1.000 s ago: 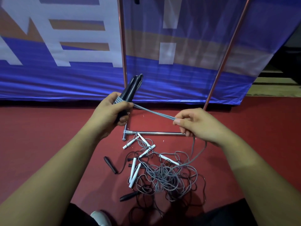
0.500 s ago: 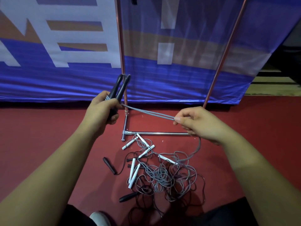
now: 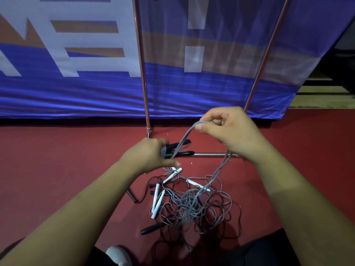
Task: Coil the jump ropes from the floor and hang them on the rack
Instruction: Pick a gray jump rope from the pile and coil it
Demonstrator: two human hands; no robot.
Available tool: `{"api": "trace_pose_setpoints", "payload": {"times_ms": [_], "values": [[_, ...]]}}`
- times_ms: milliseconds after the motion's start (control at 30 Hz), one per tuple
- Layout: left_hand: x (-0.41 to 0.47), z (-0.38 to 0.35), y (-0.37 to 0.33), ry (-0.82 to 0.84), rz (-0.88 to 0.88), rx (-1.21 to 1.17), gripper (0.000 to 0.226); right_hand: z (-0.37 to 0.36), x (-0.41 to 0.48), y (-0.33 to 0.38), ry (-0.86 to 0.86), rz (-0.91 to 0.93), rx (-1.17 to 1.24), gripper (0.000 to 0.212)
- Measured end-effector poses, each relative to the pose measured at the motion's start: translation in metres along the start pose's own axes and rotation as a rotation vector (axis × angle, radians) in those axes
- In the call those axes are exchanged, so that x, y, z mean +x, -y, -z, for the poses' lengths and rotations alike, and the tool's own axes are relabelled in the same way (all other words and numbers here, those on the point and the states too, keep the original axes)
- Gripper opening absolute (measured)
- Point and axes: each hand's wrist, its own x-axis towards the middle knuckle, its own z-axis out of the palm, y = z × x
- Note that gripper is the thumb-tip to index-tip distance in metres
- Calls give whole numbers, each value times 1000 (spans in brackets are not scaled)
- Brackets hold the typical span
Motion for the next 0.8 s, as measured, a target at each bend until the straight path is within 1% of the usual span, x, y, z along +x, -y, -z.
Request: {"api": "trace_pose_setpoints", "payload": {"times_ms": [133,233,333,400,467,533,600,633,667,733,800], "values": [[-3,0,-13,-23,-205,71,30,3,4,-5,-89,16,-32,12],[-5,2,-12,13,-320,111,31,5,10,-14,-135,16,-64,13],[-9,3,-17,82,-453,17,30,8,17,-26,-171,-1,-68,12],[-12,7,-20,113,-488,-129,26,11,22,-35,-157,-32,-24,10],[-17,13,-22,105,-482,-317,29,14,26,-44,-117,-70,35,8],[-22,19,-24,73,-448,-602,32,13,27,-53,-47,-105,24,4],[-24,24,-24,40,-378,-962,47,8,27,-57,49,-129,-24,10],[-24,25,-23,13,-359,-1085,53,6,26,-58,97,-127,-53,13],[-23,26,-22,-16,-352,-1154,56,3,25,-58,141,-117,-81,16],[-21,28,-19,-65,-336,-1214,52,-4,22,-55,206,-96,-111,22],[-18,30,-18,-115,-262,-1258,46,-12,18,-52,247,-112,-30,27]]}}
